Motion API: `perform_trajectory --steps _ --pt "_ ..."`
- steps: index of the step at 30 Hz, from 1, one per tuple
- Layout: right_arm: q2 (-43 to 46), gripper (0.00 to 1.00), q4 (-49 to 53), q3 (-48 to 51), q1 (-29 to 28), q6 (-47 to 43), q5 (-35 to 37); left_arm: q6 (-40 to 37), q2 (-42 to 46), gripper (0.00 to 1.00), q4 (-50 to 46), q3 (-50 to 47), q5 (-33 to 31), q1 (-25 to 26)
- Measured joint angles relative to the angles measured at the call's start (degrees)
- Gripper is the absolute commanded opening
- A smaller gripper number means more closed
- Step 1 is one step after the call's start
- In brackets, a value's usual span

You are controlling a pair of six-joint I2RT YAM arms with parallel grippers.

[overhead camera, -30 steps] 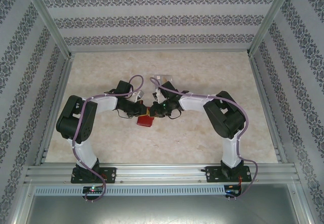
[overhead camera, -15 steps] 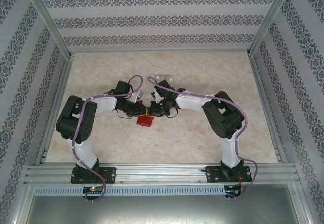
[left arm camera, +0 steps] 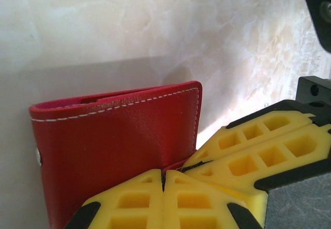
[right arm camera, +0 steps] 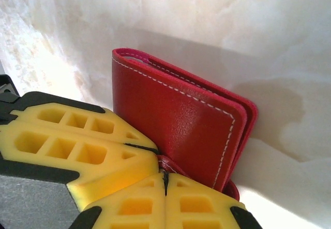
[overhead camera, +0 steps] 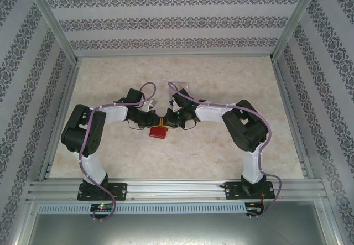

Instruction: Put the credit cards into the card holder

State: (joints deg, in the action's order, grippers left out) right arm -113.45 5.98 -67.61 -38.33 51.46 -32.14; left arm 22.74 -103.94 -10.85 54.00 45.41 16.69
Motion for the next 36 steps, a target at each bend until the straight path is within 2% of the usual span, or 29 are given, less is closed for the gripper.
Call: perform_trajectory --steps 9,19,30,36 --pt "-0.04 0.03 -1.33 0.13 -0.07 0.66 0.07 0.0 0.0 0.0 0.0 0.0 0.0 0.0" --pt "-2.99 0.0 9.68 -7.78 -2.47 -4.63 7.26 0.68 0.0 0.0 1.03 -0.72 0.33 -0.68" --pt "-3.3 0.0 13.22 -9.99 -4.11 -8.85 13.51 3.08 0.42 0.0 5.86 -3.39 1.77 -0.92" --pt "-2.69 0.0 12.83 -9.44 -4.48 -9.88 14.01 3.45 2.69 0.0 9.9 -6.47 -0.96 -0.15"
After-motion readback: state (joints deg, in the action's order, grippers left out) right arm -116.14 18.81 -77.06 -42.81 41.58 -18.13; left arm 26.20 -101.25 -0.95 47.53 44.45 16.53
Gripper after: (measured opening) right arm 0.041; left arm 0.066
